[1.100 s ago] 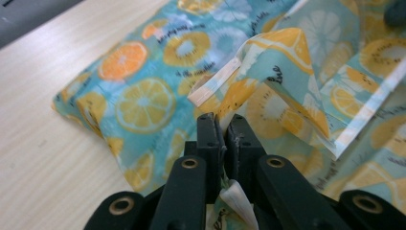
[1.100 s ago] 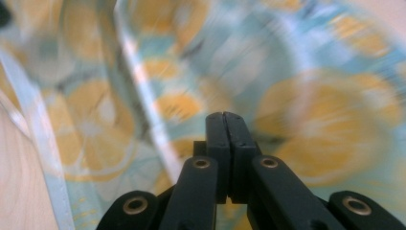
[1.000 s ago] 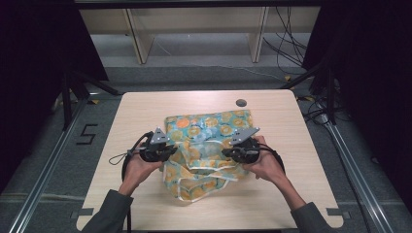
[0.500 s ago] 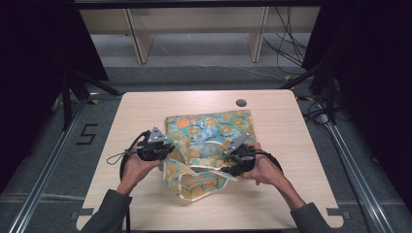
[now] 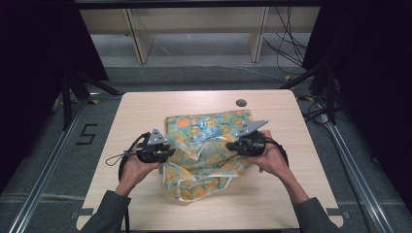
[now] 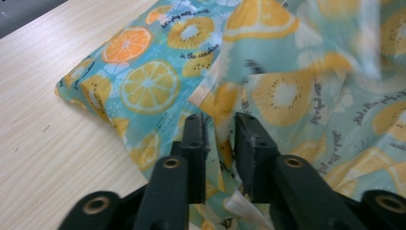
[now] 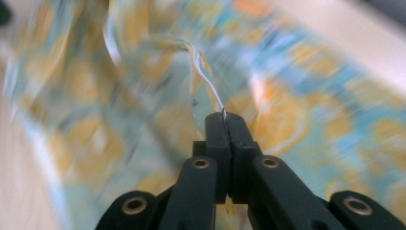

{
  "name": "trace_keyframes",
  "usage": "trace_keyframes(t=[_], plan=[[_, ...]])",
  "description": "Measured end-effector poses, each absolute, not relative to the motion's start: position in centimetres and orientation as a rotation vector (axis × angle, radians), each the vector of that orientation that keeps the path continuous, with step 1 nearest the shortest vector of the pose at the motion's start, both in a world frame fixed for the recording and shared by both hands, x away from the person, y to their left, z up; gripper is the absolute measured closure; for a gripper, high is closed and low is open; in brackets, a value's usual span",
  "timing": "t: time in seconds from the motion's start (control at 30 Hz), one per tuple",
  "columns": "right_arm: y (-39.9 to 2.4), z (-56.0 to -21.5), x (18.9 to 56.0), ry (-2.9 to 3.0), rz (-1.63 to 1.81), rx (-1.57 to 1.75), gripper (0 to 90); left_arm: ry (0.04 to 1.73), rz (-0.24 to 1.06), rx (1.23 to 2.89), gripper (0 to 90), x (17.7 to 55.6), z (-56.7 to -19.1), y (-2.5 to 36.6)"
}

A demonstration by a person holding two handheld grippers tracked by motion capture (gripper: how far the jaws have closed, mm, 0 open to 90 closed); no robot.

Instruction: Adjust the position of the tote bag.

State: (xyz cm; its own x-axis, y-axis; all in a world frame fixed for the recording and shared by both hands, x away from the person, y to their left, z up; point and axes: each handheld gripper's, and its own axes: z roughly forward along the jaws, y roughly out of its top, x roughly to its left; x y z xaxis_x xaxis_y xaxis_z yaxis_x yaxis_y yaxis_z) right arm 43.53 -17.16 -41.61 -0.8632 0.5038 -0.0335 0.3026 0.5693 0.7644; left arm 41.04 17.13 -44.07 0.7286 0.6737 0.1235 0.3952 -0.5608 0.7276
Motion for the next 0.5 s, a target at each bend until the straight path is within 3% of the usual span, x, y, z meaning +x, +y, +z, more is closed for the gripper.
trace_keyframes(t=[0.03, 0.2, 0.3, 0.43, 0.5], plan=[[-17.4, -40.4, 44.9, 2.486, 1.239, 0.719, 90.0, 0.806, 0.511, 2.227, 63.1, 40.8, -44.0, 17.2], [-17.3, -39.2, 47.9, 2.395, 1.185, 0.802, 90.0, 0.768, 0.536, 2.253, 53.7, 38.8, -43.6, 16.7], [-17.1, -39.6, 50.2, 2.368, 1.093, 0.857, 90.0, 0.767, 0.604, 2.186, 41.1, 37.2, -41.8, 15.5], [-16.7, -41.9, 52.6, 2.379, 0.987, 0.95, 90.0, 0.657, 0.615, 2.157, 40.5, 35.6, -39.2, 13.6], [-16.8, -42.4, 53.1, 2.392, 0.972, 0.969, 90.0, 0.62, 0.505, 2.161, 40.4, 35.4, -39.2, 11.4]])
